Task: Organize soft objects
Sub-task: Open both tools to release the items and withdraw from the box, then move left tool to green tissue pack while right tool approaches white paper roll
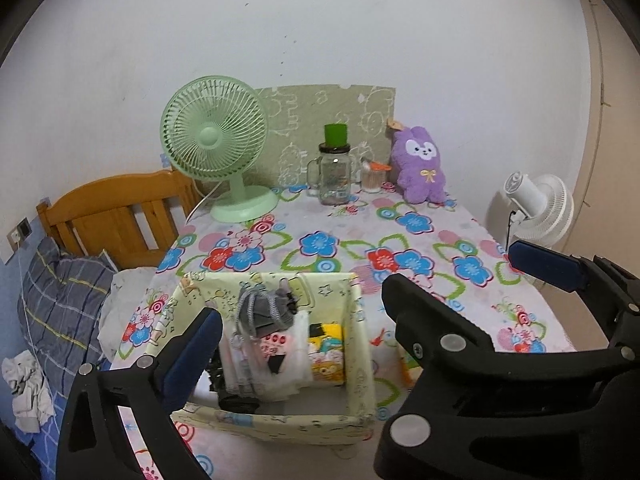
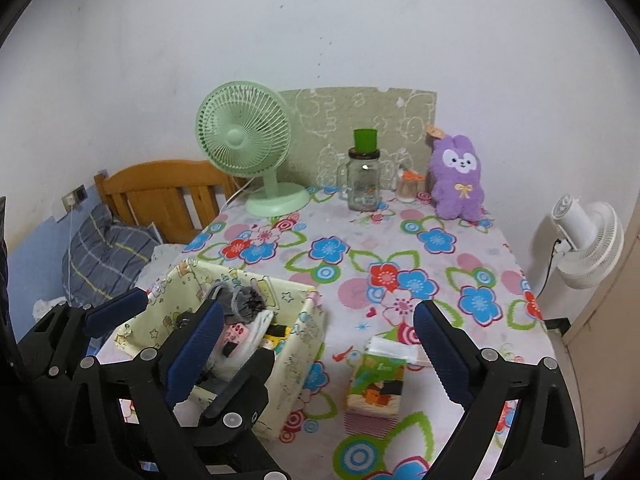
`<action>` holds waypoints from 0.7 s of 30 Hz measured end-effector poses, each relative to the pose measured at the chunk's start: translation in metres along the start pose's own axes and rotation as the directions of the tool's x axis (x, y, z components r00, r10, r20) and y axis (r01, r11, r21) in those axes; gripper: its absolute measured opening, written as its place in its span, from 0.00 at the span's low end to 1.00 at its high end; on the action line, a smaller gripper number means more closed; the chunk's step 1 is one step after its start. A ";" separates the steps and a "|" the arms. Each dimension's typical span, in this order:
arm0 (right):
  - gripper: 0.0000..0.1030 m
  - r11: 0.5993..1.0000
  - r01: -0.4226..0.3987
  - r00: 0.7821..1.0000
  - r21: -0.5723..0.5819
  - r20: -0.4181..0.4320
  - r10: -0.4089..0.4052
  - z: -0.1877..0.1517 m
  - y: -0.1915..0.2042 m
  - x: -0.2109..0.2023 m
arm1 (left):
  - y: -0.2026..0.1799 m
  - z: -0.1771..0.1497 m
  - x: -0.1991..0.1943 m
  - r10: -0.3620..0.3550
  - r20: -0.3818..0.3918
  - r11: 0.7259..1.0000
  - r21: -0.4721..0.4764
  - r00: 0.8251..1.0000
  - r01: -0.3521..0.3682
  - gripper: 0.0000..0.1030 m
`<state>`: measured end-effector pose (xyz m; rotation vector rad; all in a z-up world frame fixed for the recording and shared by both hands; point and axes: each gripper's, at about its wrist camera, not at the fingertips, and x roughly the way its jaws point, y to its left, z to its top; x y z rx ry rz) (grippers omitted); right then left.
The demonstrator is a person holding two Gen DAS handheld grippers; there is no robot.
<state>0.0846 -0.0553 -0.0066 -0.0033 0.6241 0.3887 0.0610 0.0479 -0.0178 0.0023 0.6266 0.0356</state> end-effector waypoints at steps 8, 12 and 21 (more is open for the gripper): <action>0.97 1.000 0.025 0.999 0.017 0.029 -0.025 -0.002 -0.016 -0.018 | -0.020 0.003 -0.010 -0.026 0.011 1.000 0.007 1.000 0.026 1.00; 0.97 0.998 0.053 0.998 0.024 0.038 -0.054 -0.004 -0.026 -0.024 | -0.031 0.001 -0.013 -0.029 0.019 1.000 0.013 0.999 0.028 1.00; 0.97 0.998 0.061 0.997 0.027 0.051 -0.062 -0.014 -0.045 -0.032 | -0.052 -0.006 -0.014 -0.043 0.057 0.999 -0.018 0.997 0.044 1.00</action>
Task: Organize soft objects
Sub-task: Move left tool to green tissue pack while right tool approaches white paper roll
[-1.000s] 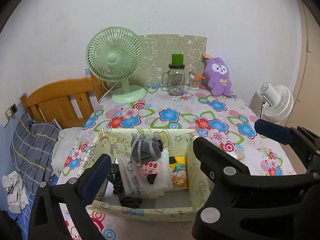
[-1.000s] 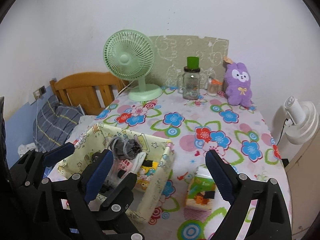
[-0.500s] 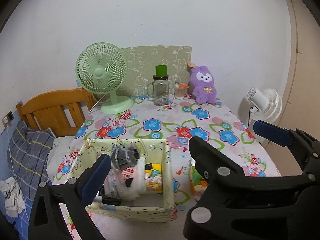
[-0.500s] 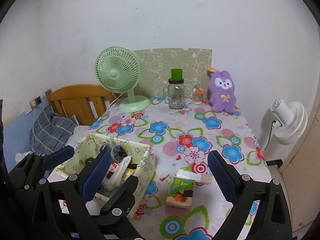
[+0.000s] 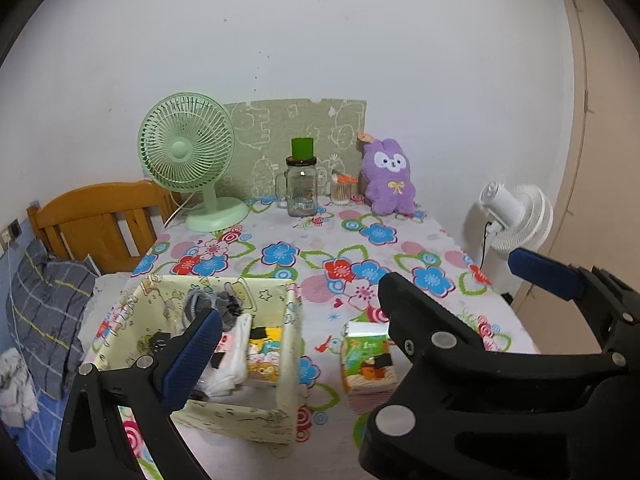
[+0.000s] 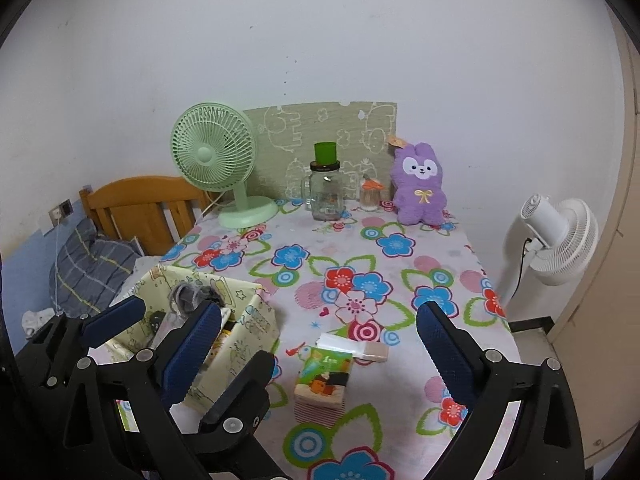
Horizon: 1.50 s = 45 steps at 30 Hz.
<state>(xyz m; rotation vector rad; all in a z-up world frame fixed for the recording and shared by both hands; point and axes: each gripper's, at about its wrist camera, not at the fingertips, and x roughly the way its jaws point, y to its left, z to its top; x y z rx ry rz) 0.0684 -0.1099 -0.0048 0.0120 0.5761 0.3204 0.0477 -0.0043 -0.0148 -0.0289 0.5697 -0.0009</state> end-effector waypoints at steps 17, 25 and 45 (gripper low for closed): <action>0.97 1.000 0.017 0.999 0.020 -0.034 -0.017 -0.035 -0.036 0.012 | -0.034 -0.028 0.022 -0.017 -0.030 1.000 0.015 0.999 0.018 0.99; 0.97 0.998 0.035 0.996 0.047 -0.082 -0.031 -0.053 -0.055 0.028 | -0.049 -0.041 0.044 -0.038 -0.078 0.999 0.029 0.996 0.041 0.99; 0.87 0.996 0.046 0.983 0.076 -0.180 -0.031 -0.082 -0.086 0.075 | -0.062 -0.064 0.104 -0.013 -0.188 0.999 0.027 0.982 0.019 0.89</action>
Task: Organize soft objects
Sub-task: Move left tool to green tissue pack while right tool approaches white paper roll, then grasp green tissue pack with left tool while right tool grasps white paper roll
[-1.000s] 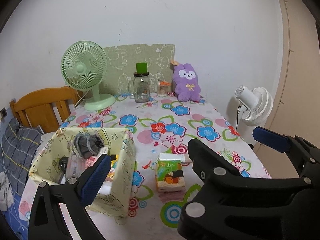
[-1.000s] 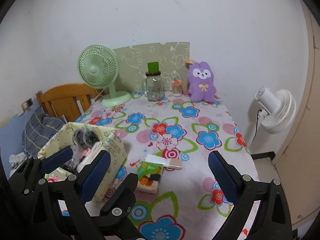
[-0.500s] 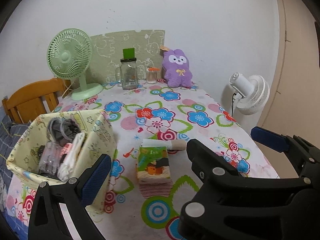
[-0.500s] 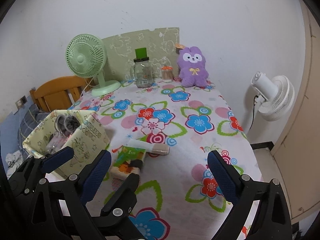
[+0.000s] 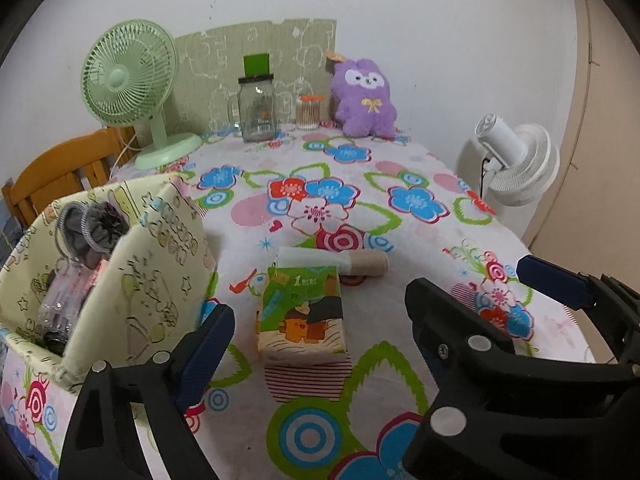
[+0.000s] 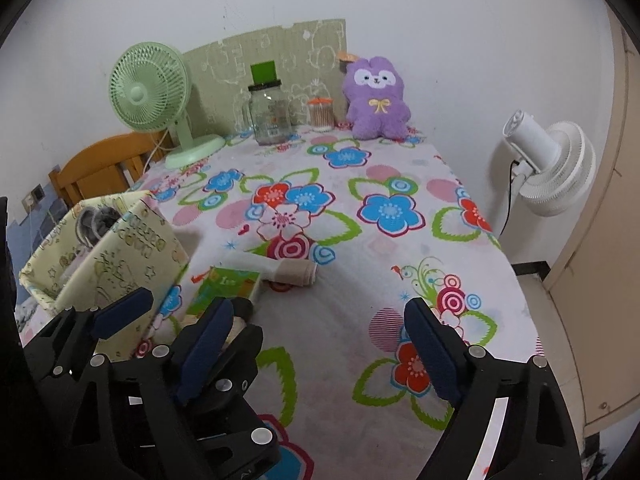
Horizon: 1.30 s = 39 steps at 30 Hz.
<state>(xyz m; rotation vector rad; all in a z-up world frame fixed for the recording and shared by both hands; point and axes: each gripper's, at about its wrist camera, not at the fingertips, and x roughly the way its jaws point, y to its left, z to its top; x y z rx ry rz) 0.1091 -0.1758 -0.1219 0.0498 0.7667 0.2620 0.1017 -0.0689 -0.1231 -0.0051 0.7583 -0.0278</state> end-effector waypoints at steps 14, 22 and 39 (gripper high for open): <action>0.84 1.000 0.005 0.997 -0.004 -0.077 -0.006 0.003 -0.006 0.038 | 0.003 0.002 0.036 0.030 -0.082 0.999 -0.014 0.996 -0.031 0.89; 0.84 1.000 0.008 0.995 -0.009 -0.103 -0.008 0.003 -0.009 0.050 | 0.007 0.001 0.054 0.021 -0.161 0.999 -0.031 0.987 -0.027 0.75; 0.80 0.995 -0.050 0.993 -0.083 -0.113 0.041 0.022 0.008 0.071 | 0.019 0.012 0.055 0.061 -0.140 0.996 -0.057 0.988 -0.070 0.52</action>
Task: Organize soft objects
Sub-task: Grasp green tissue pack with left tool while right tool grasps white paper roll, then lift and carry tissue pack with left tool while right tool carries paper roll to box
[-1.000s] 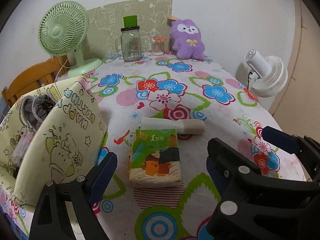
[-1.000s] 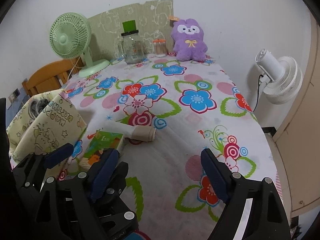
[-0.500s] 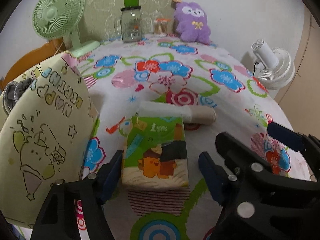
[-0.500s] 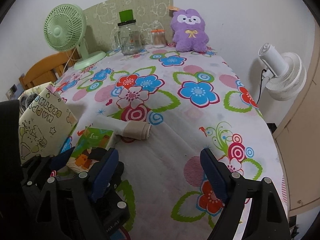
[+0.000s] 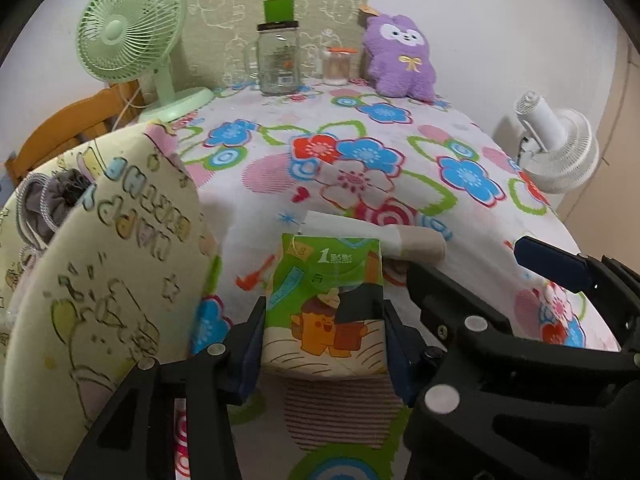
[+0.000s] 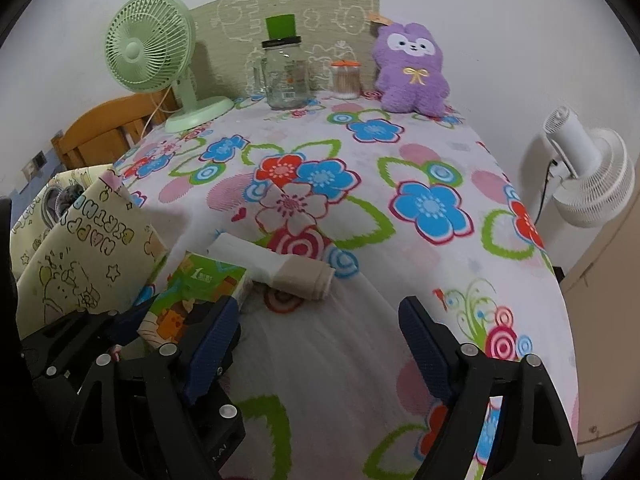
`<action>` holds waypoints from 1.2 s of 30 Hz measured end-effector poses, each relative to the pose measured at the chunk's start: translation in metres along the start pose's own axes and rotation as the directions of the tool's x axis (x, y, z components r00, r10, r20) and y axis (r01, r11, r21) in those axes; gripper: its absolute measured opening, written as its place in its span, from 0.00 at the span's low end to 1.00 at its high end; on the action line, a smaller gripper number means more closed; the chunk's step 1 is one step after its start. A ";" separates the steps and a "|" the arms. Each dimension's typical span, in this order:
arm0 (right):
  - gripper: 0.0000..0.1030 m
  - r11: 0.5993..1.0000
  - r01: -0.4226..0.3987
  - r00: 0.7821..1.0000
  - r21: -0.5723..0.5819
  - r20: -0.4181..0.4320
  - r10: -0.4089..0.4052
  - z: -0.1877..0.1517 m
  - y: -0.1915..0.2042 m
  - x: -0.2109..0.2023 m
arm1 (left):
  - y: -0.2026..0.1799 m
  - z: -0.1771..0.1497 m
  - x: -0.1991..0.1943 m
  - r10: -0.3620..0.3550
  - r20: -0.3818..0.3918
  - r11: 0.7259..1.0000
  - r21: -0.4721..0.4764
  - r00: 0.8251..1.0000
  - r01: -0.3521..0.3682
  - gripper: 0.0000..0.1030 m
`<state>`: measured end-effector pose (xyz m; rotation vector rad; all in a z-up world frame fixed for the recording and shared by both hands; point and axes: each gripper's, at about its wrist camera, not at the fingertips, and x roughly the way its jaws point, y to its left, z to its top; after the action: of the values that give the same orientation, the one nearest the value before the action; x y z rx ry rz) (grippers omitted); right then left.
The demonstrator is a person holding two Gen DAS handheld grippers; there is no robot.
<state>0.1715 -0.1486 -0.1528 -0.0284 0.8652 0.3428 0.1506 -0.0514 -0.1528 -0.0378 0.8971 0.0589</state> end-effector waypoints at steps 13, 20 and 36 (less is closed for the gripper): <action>0.64 0.991 -0.045 0.998 -0.122 -0.040 0.040 0.027 0.010 0.036 | 0.005 0.015 0.019 0.023 -0.053 0.999 -0.022 0.998 -0.024 0.52; 0.50 0.990 -0.090 0.992 -0.107 -0.092 0.081 0.032 0.009 0.059 | 0.006 0.019 0.024 0.006 -0.047 1.000 -0.023 0.999 -0.007 0.52; 0.26 0.996 -0.069 0.993 -0.061 -0.097 0.063 0.024 0.005 0.049 | -0.002 0.015 0.020 -0.006 -0.040 1.000 0.025 0.999 0.008 0.51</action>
<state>0.2168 -0.1266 -0.1732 -0.0766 0.9506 0.4337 0.1751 -0.0514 -0.1590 -0.0188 0.9378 0.0404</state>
